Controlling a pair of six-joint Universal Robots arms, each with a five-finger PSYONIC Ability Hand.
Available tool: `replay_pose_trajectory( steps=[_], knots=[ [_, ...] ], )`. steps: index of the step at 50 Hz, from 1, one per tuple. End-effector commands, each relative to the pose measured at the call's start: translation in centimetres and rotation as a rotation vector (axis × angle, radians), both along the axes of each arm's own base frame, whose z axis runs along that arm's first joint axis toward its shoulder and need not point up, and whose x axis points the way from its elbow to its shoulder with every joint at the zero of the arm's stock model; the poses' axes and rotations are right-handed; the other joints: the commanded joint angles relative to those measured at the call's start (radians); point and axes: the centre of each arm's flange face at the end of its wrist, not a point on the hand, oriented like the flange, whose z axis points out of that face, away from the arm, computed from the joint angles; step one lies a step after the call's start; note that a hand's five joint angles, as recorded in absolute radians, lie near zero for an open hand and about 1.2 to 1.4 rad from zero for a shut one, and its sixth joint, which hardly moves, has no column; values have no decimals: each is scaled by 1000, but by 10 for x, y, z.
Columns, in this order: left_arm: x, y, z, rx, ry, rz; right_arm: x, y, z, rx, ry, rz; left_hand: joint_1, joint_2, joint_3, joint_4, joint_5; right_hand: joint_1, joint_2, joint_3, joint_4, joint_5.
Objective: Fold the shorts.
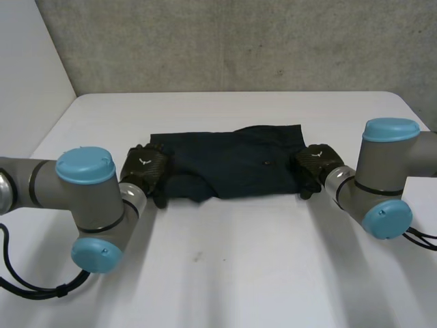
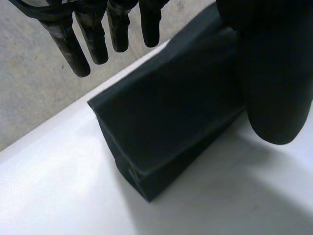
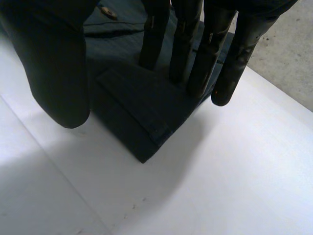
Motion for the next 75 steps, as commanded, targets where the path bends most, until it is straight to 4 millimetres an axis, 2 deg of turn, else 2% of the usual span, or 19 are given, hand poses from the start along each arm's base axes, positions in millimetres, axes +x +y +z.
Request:
replay_pose_trajectory(
  steps=[1, 7, 14, 20, 27, 36, 40, 45, 49, 54, 57, 60, 62, 63, 64, 68, 69, 71, 75],
  knots=[
    [3, -3, -9, -26, -111, -5, 0, -3, -7, -19, 16, 9, 60, 50, 39, 47, 33, 478, 387, 388, 394, 417],
    [7, -1, 5, -59, -135, 24, -8, -11, 5, -56, 2, -14, 57, 47, 36, 45, 30, 871, 780, 781, 787, 810],
    [9, 10, 57, -153, -72, 31, -11, -10, 14, -71, 6, -20, 45, 35, 24, 33, 18, 872, 780, 781, 787, 811],
    [13, 21, 96, -204, 32, 39, -35, -6, 23, -71, 55, -45, 34, 24, 12, 21, 6, 872, 780, 781, 787, 811],
    [22, 32, 112, -187, 86, 56, -84, 0, 57, -138, 164, -110, 19, 9, -2, 6, -8, 872, 780, 781, 787, 811],
    [33, 39, 112, -161, 78, 72, -117, 3, 65, -221, 417, -93, 7, -3, -14, -5, -20, 872, 780, 781, 787, 811],
    [32, 38, 113, -170, 83, 70, -102, 5, 84, -331, 496, -23, -2, -12, -23, -14, -29, 872, 780, 781, 787, 811],
    [27, 38, 121, -196, 102, 62, -17, 40, 106, -515, 466, 266, -10, -20, -32, -23, -38, 872, 780, 781, 787, 811],
    [18, 38, 134, -222, 156, 43, 31, 68, 96, -568, 396, 479, -10, -20, -32, -23, -38, 872, 780, 781, 787, 811],
    [9, 34, 148, -245, 230, 30, 73, 110, 75, -600, 350, 718, -10, -20, -32, -23, -38, 872, 780, 781, 787, 811],
    [3, 31, 150, -255, 240, 21, 82, 124, 55, -574, 334, 818, -10, -20, -32, -23, -38, 872, 780, 781, 787, 811],
    [-10, 30, 150, -277, 255, -10, 84, 128, 51, -552, 309, 843, -10, -20, -32, -23, -38, 872, 780, 781, 787, 811],
    [-19, 25, 151, -295, 268, -21, 84, 128, 52, -535, 294, 839, -7, -18, -29, -20, -35, 297, 206, 207, 213, 236],
    [-22, 24, 151, -296, 269, -26, 83, 125, 53, -499, 264, 808, -7, -18, -29, -20, -35, -217, -308, -308, -301, -278],
    [-26, 22, 150, -299, 275, -34, 82, 122, 54, -468, 240, 778, -5, -15, -26, -17, -32, -350, -441, -440, -434, -411],
    [-43, 19, 146, -301, 281, -66, 65, 96, 83, -319, 47, 562, 4, -6, -17, -8, -23, -350, -441, -440, -434, -411],
    [-51, 19, 144, -303, 286, -81, 54, 85, 103, -275, -58, 461, 7, -3, -14, -5, -20, -350, -441, -440, -434, -411],
    [-58, 19, 142, -301, 288, -93, 44, 78, 124, -206, -199, 366, 7, -3, -14, -5, -20, -350, -441, -440, -434, -411],
    [-75, 21, 135, -295, 294, -135, 25, 61, 132, -66, -363, 216, 16, 6, -5, 3, -11, -350, -441, -440, -434, -411]
  ],
)
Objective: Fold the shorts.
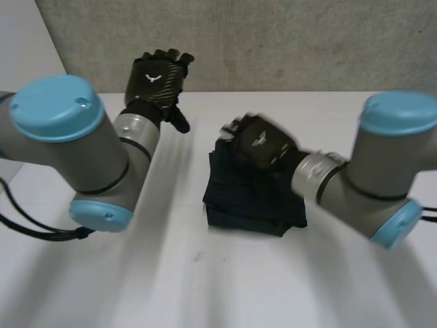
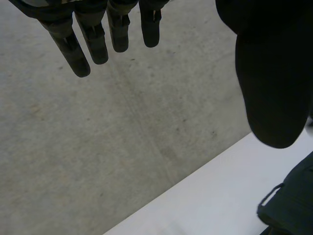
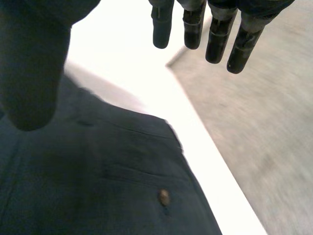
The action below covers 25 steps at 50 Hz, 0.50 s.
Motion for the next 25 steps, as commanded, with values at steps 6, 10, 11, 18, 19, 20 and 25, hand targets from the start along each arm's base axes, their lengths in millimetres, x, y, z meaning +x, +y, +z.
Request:
replay_pose_trajectory(
  steps=[6, 10, 11, 18, 19, 20, 25],
  knots=[
    [-62, 18, -37, 49, -37, -222, -57, -57, 26, 389, -289, -390, 40, 29, 17, 26, 10, -29, -50, -36, -61, -70],
    [-74, 20, -70, 141, -62, -258, -55, -68, 0, 444, -213, -417, 46, 35, 23, 32, 15, -29, -50, -36, -61, -70],
    [-75, 20, -76, 158, -68, -258, -55, -70, -5, 455, -198, -419, 49, 37, 26, 35, 18, -29, -50, -36, -61, -70],
    [-67, 13, -139, 329, -175, -200, -51, -75, -56, 547, -115, -427, 81, 70, 58, 67, 51, -29, -50, -36, -61, -70],
    [-65, 13, -143, 343, -189, -186, -52, -76, -59, 549, -107, -429, 81, 70, 58, 67, 51, -29, -50, -36, -61, -70],
    [-63, 12, -147, 355, -201, -170, -51, -76, -64, 550, -96, -426, 81, 70, 58, 67, 51, -29, -50, -36, -61, -70],
    [-51, 8, -154, 387, -272, -118, -52, -79, -86, 524, -14, -425, 78, 67, 55, 64, 48, -29, -50, -36, -61, -70]
  ],
)
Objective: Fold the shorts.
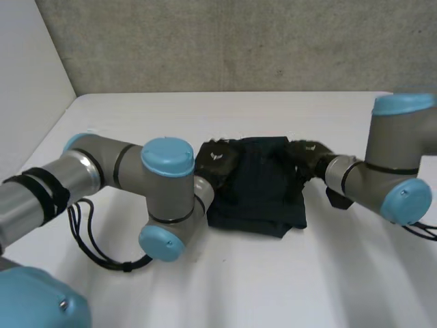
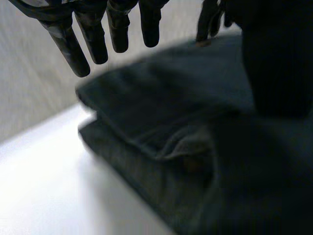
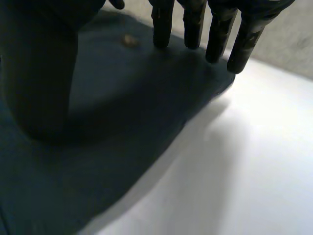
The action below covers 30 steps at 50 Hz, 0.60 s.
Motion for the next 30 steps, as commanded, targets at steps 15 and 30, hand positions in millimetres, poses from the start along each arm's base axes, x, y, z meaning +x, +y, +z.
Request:
replay_pose_trajectory(
  steps=[15, 30],
  knots=[
    [33, 18, 123, -184, 16, 65, -14, 6, 113, -432, -94, -141, 19, 2, -3, 6, -11, -29, -50, -36, -61, -70],
    [154, 33, 240, -146, 121, 373, -61, 57, 206, -446, -25, -424, 25, 8, 3, 12, -6, -29, -50, -36, -61, -70]
  ],
)
